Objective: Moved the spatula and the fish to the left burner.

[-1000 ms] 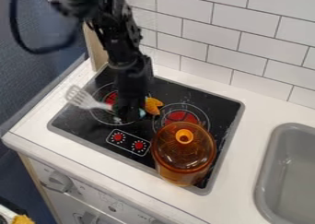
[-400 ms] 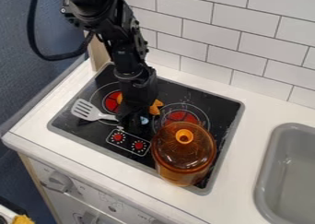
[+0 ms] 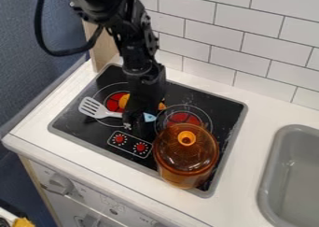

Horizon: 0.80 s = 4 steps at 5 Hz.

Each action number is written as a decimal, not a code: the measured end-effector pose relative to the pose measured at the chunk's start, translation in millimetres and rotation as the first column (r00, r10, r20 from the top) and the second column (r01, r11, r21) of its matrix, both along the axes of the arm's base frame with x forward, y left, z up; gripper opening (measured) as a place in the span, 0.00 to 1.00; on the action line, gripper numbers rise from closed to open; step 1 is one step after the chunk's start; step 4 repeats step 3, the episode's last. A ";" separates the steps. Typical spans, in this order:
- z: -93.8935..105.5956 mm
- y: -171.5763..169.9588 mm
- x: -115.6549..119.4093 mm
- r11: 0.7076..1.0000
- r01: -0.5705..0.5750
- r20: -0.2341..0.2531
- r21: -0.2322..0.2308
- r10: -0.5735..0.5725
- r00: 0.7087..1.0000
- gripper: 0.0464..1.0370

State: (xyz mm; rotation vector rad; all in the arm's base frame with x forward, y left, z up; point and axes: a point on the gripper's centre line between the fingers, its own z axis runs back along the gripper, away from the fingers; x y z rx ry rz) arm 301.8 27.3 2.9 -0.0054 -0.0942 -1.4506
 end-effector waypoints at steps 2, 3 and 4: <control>48.4 -5.9 10.5 1.000 0.003 0.103 0.021 -0.005 0.995 0.96; 57.8 -7.3 10.7 1.000 0.008 0.124 0.016 -0.010 0.992 0.96; 57.8 -7.3 10.7 1.000 0.008 0.124 0.016 -0.010 0.992 0.96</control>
